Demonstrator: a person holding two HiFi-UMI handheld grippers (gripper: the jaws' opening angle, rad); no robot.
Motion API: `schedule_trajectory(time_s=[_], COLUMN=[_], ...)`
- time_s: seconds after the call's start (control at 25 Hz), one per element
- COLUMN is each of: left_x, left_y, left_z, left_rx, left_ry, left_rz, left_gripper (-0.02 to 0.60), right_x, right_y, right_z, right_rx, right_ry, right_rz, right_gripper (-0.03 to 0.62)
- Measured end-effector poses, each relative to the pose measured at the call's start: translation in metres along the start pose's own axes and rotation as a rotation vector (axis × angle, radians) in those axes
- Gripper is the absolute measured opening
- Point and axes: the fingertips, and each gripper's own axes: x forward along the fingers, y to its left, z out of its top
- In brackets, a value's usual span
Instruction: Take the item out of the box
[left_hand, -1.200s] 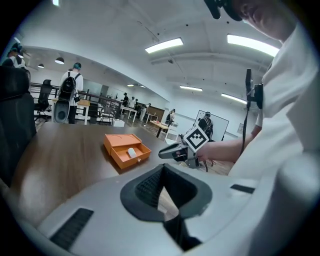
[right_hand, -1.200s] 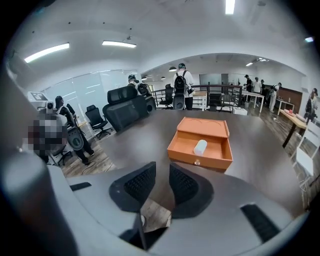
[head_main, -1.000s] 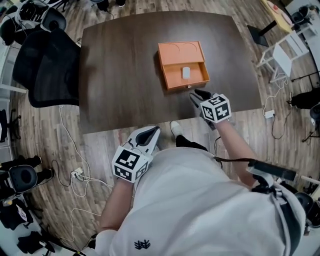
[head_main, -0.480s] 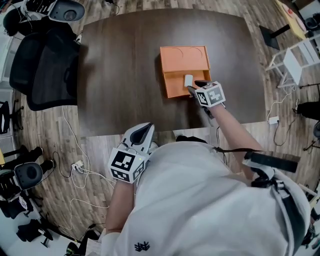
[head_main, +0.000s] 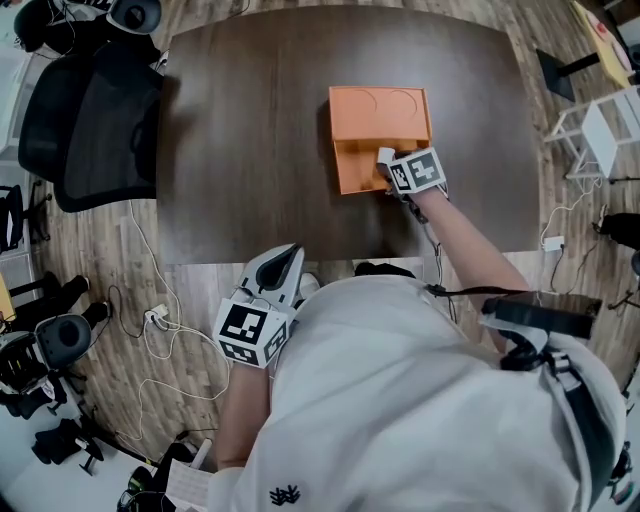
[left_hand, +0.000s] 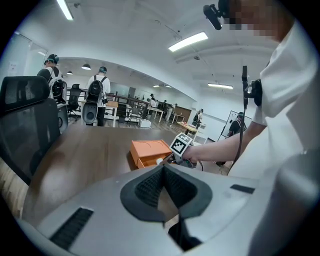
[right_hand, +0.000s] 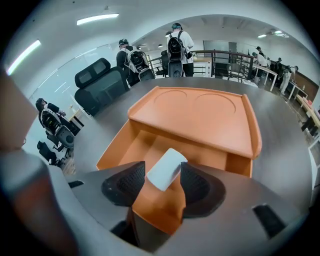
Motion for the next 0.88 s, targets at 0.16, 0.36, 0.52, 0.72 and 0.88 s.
schedule_trajectory(time_s=[0.16, 0.36, 0.52, 0.72, 0.88], left_x=[-0.001, -0.001, -0.006, -0.011, -0.018], left_y=[-0.001, 0.004, 0.008, 0.011, 0.012], left_z=[0.003, 0.002, 0.000, -0.002, -0.003], left_rx=[-0.004, -0.010, -0.020, -0.023, -0.021], left_ry=[0.006, 0.015, 0.014, 0.005, -0.004], left_rz=[0.014, 0.030, 0.046, 0.062, 0.067], left_gripper=[0.011, 0.011, 0.011, 0.010, 0.011], right_x=[0.006, 0.017, 0.022, 0.025, 0.025], right_y=[-0.005, -0.012, -0.014, -0.013, -0.013], right_z=[0.001, 0.002, -0.001, -0.002, -0.004], right_rx=[0.002, -0.037, -0.066, -0.089, -0.093], right_ry=[0.018, 0.042, 0.058, 0.054, 0.046], right_rz=[-0.007, -0.031, -0.051, -0.052, -0.041], right_gripper=[0.215, 0.202, 0.178, 0.175, 0.172])
